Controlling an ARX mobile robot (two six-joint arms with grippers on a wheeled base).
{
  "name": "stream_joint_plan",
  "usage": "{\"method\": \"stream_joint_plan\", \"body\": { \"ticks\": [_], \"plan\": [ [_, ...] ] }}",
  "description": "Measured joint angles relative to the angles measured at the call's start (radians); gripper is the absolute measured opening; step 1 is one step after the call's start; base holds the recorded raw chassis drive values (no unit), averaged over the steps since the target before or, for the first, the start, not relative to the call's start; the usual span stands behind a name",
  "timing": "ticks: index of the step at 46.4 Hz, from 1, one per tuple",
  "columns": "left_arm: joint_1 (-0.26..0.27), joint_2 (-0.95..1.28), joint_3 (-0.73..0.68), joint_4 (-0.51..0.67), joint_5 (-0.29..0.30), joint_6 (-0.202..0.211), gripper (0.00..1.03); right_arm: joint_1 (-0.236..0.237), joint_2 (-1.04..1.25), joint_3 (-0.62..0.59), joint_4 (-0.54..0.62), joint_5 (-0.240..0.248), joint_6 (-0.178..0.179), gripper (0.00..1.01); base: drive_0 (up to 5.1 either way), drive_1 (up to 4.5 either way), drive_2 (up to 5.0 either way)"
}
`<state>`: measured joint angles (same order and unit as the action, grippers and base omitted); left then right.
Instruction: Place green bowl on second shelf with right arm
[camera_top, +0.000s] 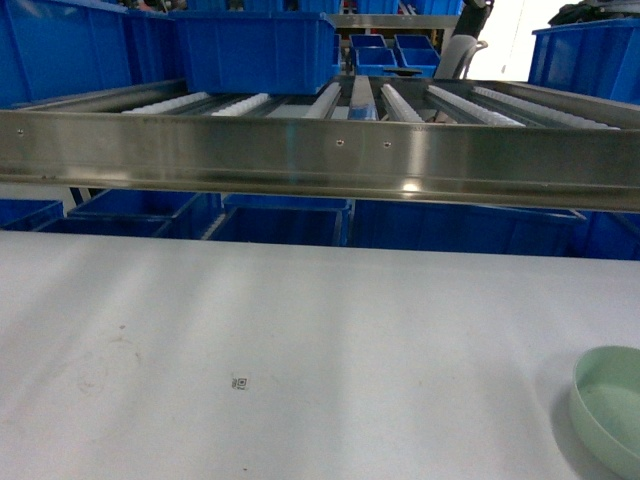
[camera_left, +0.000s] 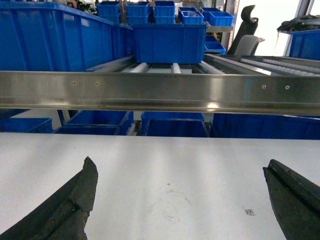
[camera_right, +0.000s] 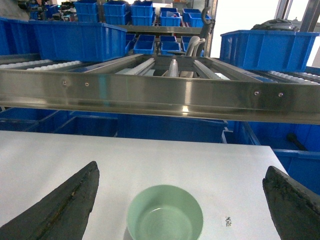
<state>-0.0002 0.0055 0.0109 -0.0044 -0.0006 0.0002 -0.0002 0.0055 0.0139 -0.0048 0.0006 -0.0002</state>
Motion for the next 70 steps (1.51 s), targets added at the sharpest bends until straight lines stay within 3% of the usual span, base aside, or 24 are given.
{"method": "stream_joint_plan", "body": {
  "ticks": [20, 24, 30, 33, 39, 43, 56, 70],
  "plan": [
    [0.000, 0.000, 0.000, 0.000, 0.000, 0.000, 0.98, -0.002, 0.011, 0.000, 0.019, -0.002, 0.000, 0.98, 0.0, 0.00, 0.0],
    [0.000, 0.000, 0.000, 0.000, 0.000, 0.000, 0.98, -0.037, 0.095, 0.002, 0.097, -0.056, -0.010, 0.98, 0.0, 0.00, 0.0],
    [0.000, 0.000, 0.000, 0.000, 0.000, 0.000, 0.98, -0.080, 0.244, 0.002, 0.190, -0.085, -0.026, 0.98, 0.0, 0.00, 0.0],
    [0.000, 0.000, 0.000, 0.000, -0.001, 0.000, 0.98, -0.079, 0.342, 0.015, 0.257, -0.106, -0.039, 0.98, 0.0, 0.00, 0.0],
    [0.000, 0.000, 0.000, 0.000, 0.000, 0.000, 0.98, -0.067, 0.532, 0.073, 0.381, -0.134, -0.077, 0.98, 0.0, 0.00, 0.0],
    [0.000, 0.000, 0.000, 0.000, 0.000, 0.000, 0.98, -0.060, 0.715, 0.151, 0.444, -0.168, -0.130, 0.98, 0.0, 0.00, 0.0],
    [0.000, 0.000, 0.000, 0.000, 0.000, 0.000, 0.98, -0.139, 1.092, 0.345, 0.316, -0.300, -0.239, 0.98, 0.0, 0.00, 0.0],
    [0.000, 0.000, 0.000, 0.000, 0.000, 0.000, 0.98, -0.179, 1.345, 0.475, 0.220, -0.354, -0.349, 0.98, 0.0, 0.00, 0.0]
  ]
}}
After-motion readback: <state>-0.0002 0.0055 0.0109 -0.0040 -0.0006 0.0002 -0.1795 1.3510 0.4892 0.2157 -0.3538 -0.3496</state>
